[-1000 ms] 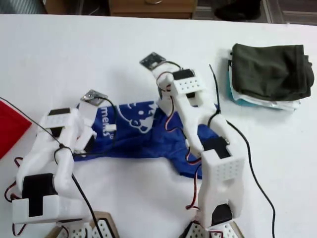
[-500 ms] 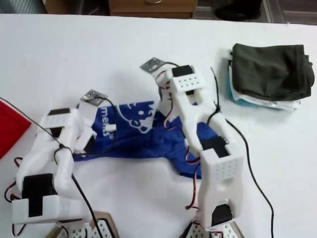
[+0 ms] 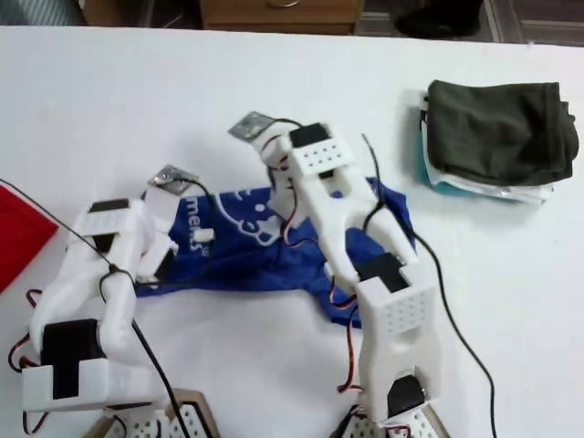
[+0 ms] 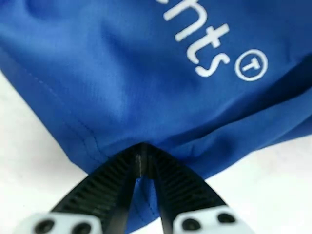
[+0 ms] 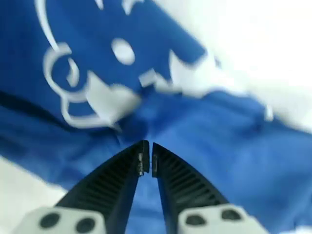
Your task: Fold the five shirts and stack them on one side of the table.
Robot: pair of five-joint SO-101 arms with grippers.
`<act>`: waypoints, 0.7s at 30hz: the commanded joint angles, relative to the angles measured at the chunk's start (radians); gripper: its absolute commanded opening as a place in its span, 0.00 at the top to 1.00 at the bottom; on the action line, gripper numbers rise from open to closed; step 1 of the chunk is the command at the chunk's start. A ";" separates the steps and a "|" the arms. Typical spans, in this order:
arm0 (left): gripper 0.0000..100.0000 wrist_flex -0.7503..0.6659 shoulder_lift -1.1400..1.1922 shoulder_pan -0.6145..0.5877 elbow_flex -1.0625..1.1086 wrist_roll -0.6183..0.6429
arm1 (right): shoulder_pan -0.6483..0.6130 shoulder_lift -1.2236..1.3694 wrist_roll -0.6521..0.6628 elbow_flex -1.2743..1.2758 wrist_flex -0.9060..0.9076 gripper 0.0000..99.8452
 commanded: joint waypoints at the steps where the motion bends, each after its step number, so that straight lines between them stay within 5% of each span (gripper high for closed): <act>1: 0.97 -0.034 0.017 -0.031 -0.025 0.003 | 0.096 -0.130 0.087 -0.034 0.108 0.98; 5: 0.97 -0.034 0.017 -0.031 -0.025 0.003 | 0.202 -0.137 0.138 0.012 0.163 0.98; 14: 0.97 -0.034 0.017 -0.029 -0.025 0.003 | 0.332 -0.147 0.242 0.381 -0.094 0.98; 21: 0.97 -0.034 0.017 -0.029 -0.025 0.003 | 0.455 -0.148 0.336 0.368 -0.051 0.98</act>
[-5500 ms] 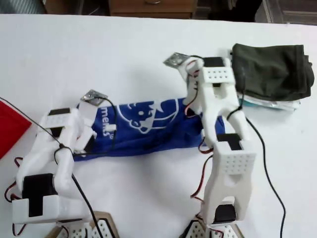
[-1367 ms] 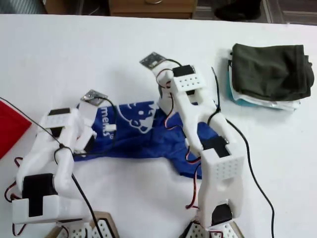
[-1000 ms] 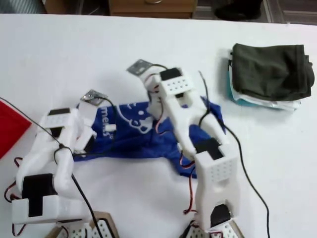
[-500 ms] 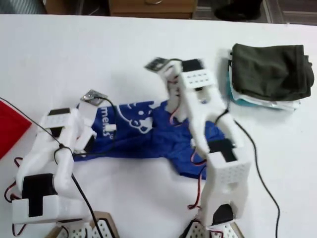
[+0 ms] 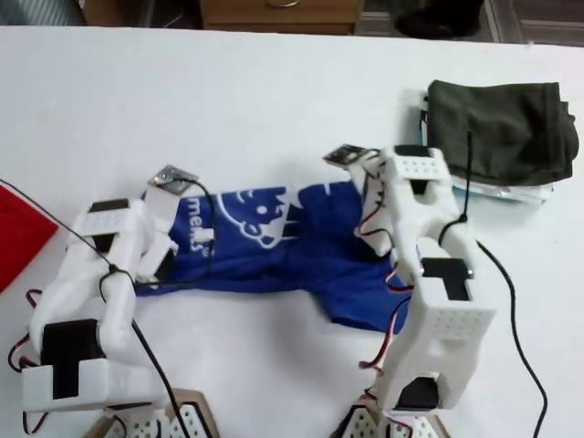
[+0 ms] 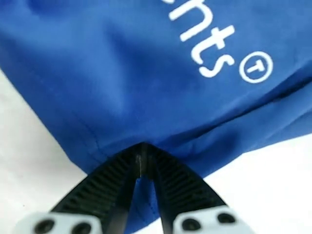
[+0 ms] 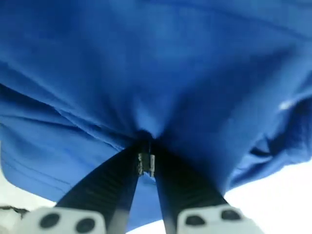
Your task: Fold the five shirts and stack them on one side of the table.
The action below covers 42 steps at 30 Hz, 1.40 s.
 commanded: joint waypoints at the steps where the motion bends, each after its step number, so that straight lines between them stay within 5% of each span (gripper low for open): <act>1: 0.97 -0.034 0.017 -0.029 -0.025 0.003 | 0.067 -0.051 0.040 -0.026 0.031 0.98; 12: 0.97 -0.034 0.017 -0.028 -0.025 0.003 | 0.033 -0.312 0.040 -0.075 0.211 0.98; 17: 0.97 -0.034 0.017 -0.028 -0.025 0.003 | -0.070 -0.539 0.049 0.160 0.269 0.97; 23: 0.97 -0.034 0.017 -0.028 -0.025 0.003 | -0.249 -0.768 0.252 0.494 0.260 0.84; 42: 0.97 -0.034 0.017 -0.028 -0.025 0.003 | -0.265 -0.817 0.322 0.970 -0.231 0.77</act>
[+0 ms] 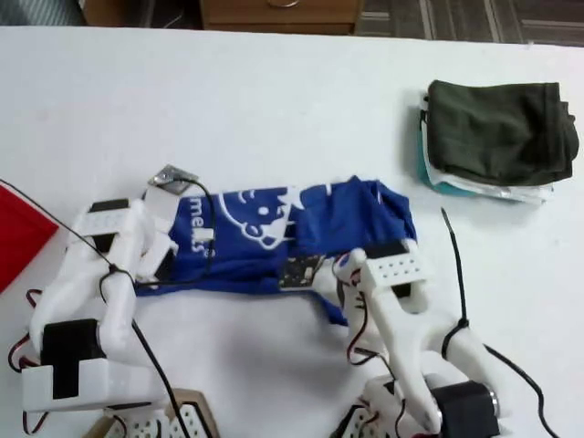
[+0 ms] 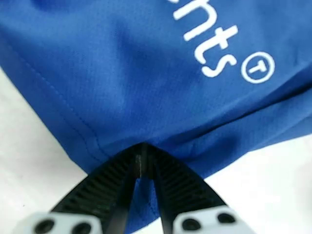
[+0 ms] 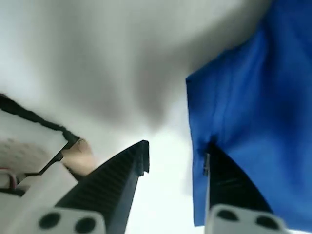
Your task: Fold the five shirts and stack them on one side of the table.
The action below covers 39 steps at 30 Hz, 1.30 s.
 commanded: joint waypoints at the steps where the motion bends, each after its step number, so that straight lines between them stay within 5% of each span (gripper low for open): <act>1: 0.97 -0.034 0.017 -0.028 -0.025 0.003 | 0.001 -0.027 0.006 0.023 -0.093 0.76; 13: 0.97 -0.034 0.017 -0.029 -0.025 0.003 | -0.004 0.259 -0.038 -0.100 -0.137 0.77; 18: 0.97 -0.034 0.017 -0.031 -0.025 0.003 | 0.001 0.348 -0.041 -0.187 -0.107 1.00; 27: 0.97 -0.034 0.017 -0.031 -0.025 0.003 | 0.001 0.308 -0.040 -0.264 -0.030 0.98; 39: 0.97 -0.034 0.017 -0.031 -0.025 0.003 | 0.090 0.262 -0.037 -0.681 0.111 0.98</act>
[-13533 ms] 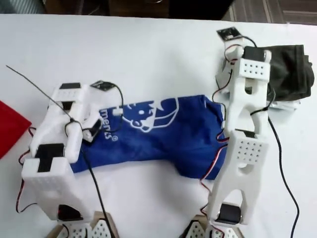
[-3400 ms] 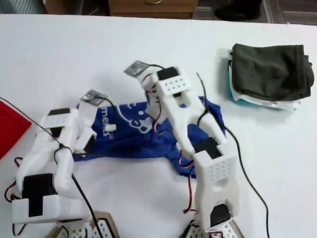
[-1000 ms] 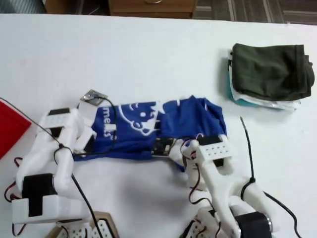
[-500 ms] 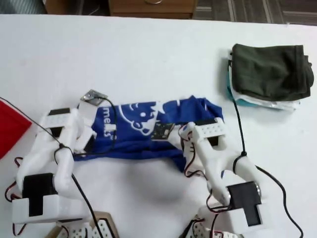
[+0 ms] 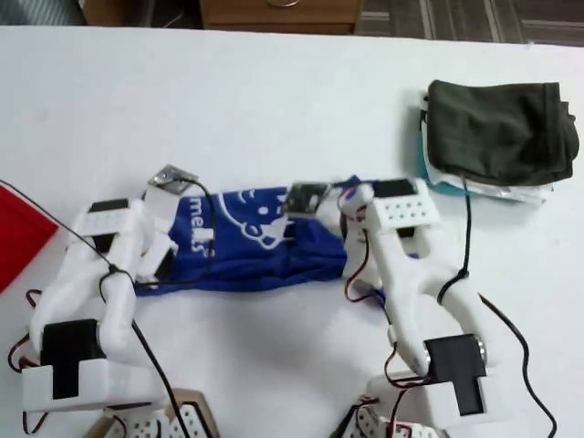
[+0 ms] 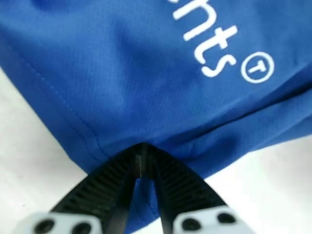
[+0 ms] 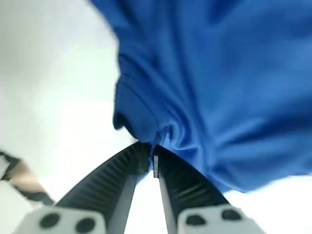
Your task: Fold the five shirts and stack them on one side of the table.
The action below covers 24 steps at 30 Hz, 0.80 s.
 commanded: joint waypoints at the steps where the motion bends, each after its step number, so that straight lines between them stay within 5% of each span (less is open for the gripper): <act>1: 0.97 -0.034 0.017 -0.031 -0.025 0.003 | 0.021 0.015 -0.003 -0.146 0.008 0.98; 13: 0.97 -0.034 0.017 -0.031 -0.025 0.003 | 0.015 0.452 -0.008 -0.675 0.077 0.98; 24: 0.97 -0.034 0.017 -0.031 -0.025 0.003 | 0.022 0.687 -0.204 -1.200 0.292 0.92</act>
